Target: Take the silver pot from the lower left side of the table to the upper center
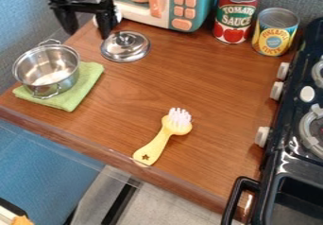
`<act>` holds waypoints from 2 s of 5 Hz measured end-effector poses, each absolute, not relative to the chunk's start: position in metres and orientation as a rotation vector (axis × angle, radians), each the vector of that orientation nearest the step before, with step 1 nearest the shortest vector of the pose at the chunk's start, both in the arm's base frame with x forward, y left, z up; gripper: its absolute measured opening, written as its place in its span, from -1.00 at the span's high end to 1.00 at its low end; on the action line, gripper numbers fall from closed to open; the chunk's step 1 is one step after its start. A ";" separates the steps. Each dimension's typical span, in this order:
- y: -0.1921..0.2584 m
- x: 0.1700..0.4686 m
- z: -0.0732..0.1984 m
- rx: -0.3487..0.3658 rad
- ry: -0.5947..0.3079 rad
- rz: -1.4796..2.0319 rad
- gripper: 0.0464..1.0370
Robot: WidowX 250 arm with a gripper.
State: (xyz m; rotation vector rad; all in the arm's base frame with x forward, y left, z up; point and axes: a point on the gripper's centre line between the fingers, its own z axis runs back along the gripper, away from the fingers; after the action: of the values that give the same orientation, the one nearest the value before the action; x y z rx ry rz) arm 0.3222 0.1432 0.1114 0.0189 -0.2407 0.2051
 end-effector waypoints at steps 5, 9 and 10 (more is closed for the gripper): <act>0.157 0.284 0.049 0.144 -0.159 0.145 -0.83; 0.152 0.282 0.045 0.096 -0.147 0.095 0.92; 0.154 0.278 0.056 0.075 -0.165 0.111 0.92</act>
State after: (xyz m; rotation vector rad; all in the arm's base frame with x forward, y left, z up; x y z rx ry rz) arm 0.2782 0.1540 0.0561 0.0752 -0.1648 0.1110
